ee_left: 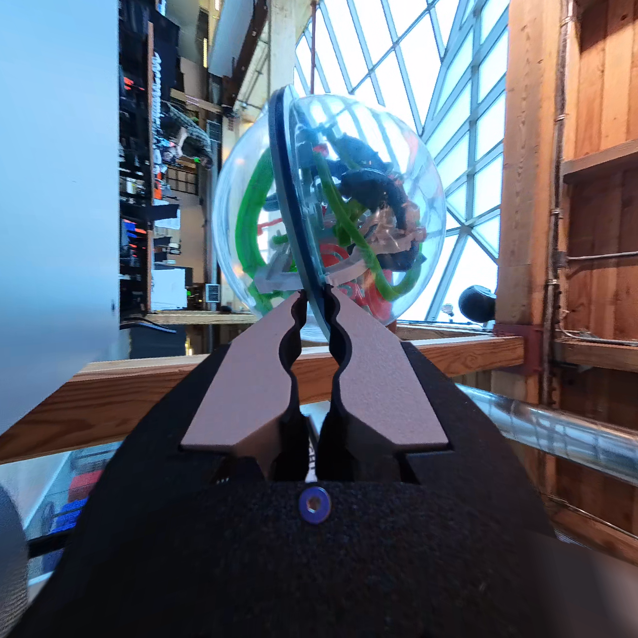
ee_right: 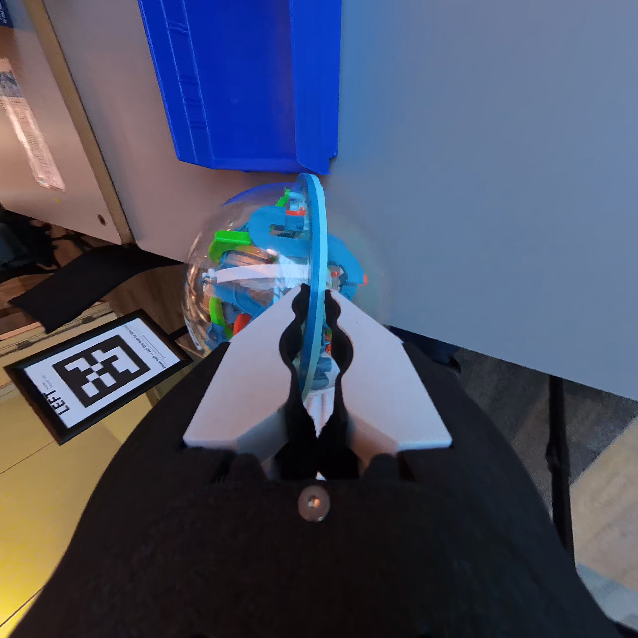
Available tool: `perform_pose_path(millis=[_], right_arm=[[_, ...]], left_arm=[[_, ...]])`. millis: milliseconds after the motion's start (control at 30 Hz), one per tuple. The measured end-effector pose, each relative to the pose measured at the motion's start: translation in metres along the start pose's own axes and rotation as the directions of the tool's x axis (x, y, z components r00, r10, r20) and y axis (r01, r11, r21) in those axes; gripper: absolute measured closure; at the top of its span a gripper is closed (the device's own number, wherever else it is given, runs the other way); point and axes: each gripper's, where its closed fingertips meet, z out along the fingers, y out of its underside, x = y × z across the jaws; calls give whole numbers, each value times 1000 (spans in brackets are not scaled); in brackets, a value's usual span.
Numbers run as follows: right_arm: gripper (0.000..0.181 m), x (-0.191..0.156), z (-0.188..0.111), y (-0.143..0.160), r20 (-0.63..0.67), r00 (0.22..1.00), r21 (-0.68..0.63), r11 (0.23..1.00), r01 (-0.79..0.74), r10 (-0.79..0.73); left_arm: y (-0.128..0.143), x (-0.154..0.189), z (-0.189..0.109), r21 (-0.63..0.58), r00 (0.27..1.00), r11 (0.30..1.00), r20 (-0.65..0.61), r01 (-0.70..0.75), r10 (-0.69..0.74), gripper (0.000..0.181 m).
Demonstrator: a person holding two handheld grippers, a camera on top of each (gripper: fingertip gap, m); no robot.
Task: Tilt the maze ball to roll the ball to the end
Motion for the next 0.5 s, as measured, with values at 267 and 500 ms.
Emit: perform_pose_path(millis=[267, 500], right_arm=[[173, -16, -5, -12, -227, 974, -54, 998, -27, 14], [173, 0, 21, -23, -328, 943, -117, 988, -101, 58]], left_arm=[[5, -8, 9, 2, 992, 994, -65, 109, -109, 174], [-1, -26, 1, 20, 983, 983, -26, 183, -182, 174]])
